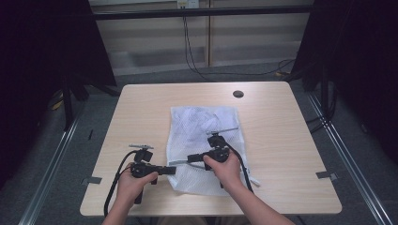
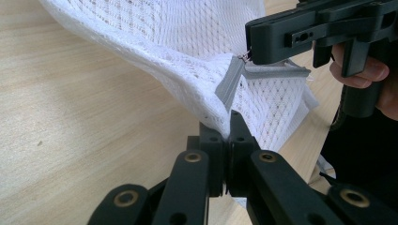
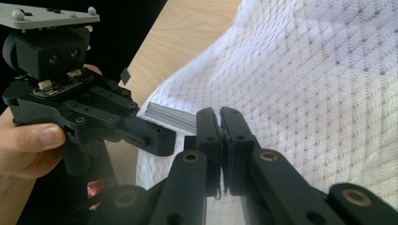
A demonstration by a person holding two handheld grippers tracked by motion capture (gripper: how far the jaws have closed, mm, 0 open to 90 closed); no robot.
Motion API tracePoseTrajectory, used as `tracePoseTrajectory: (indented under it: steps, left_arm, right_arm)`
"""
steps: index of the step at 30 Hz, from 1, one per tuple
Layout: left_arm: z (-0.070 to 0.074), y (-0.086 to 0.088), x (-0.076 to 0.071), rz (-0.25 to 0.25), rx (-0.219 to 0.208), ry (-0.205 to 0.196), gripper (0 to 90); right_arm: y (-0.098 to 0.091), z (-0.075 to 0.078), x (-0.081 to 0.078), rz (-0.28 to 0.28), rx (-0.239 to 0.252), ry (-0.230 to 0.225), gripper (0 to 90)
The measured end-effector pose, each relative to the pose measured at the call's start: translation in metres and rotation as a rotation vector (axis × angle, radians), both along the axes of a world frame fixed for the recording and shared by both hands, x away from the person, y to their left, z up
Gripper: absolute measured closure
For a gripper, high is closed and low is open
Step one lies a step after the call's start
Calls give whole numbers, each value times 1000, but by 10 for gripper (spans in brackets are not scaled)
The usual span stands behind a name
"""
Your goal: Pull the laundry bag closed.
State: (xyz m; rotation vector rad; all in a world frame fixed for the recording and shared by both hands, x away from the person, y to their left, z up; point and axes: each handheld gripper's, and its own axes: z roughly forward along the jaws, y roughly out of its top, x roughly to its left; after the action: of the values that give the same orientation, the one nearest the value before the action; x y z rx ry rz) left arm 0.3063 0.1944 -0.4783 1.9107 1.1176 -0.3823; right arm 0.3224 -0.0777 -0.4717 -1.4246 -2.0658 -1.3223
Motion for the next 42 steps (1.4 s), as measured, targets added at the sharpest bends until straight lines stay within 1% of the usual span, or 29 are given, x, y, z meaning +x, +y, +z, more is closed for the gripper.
tracePoseTrajectory:
  steps: [1, 8, 10, 16, 17, 19, 31, 32, 34, 35, 37, 38, 39, 40, 41, 42]
  left_arm:
    - [0, 0, 0, -1, 2, -6, 883]
    - [0, -1, -1, 8, 1, -2, 883]
    - [0, 0, 0, 2, 7, 7, 883]
    - [2, -1, 0, 4, 18, 1, 884]
    - [2, -1, 0, 8, 19, 0, 885]
    - [2, -1, 0, 3, 23, -1, 885]
    - [2, -1, 0, 7, 22, 6, 885]
    - [2, -1, -1, 9, 22, 7, 885]
    - [3, -1, 0, 8, 21, 10, 885]
    - [3, -1, -1, 9, 21, 9, 885]
    - [3, -1, -1, 9, 22, 18, 885]
    - [3, -1, -1, 11, 28, 16, 885]
    - [3, -1, -1, 12, 27, 18, 886]
    - [3, 0, 0, 10, 24, 22, 886]
    - [2, 1, 0, 11, 25, 15, 885]
    - [2, 1, 0, 13, 22, 20, 886]
  right_arm:
    - [0, 0, 0, -1, 0, -3, 870]
    - [0, 1, 0, 0, -2, 0, 870]
    - [-1, 1, 1, -3, -7, -6, 870]
    - [-2, 2, 0, 3, -5, -9, 870]
    - [-1, 2, 0, 2, -3, -1, 870]
    - [-1, 2, 0, 3, -4, -4, 870]
    - [-2, 2, -1, 8, -2, -3, 870]
    - [-2, 2, -1, 11, -4, -9, 870]
    - [-2, 3, -1, 11, -3, -2, 870]
    - [-2, 2, -1, 13, -3, -10, 870]
    - [-2, 2, -1, 13, -1, -1, 870]
    - [-3, 2, -2, 12, 0, 4, 870]
    - [-3, 2, -2, 12, -9, 3, 870]
    - [-4, 2, -1, 14, -7, 1, 870]
    - [-4, 1, -1, 11, -13, -8, 870]
    - [-5, 1, -1, 11, -5, -5, 870]
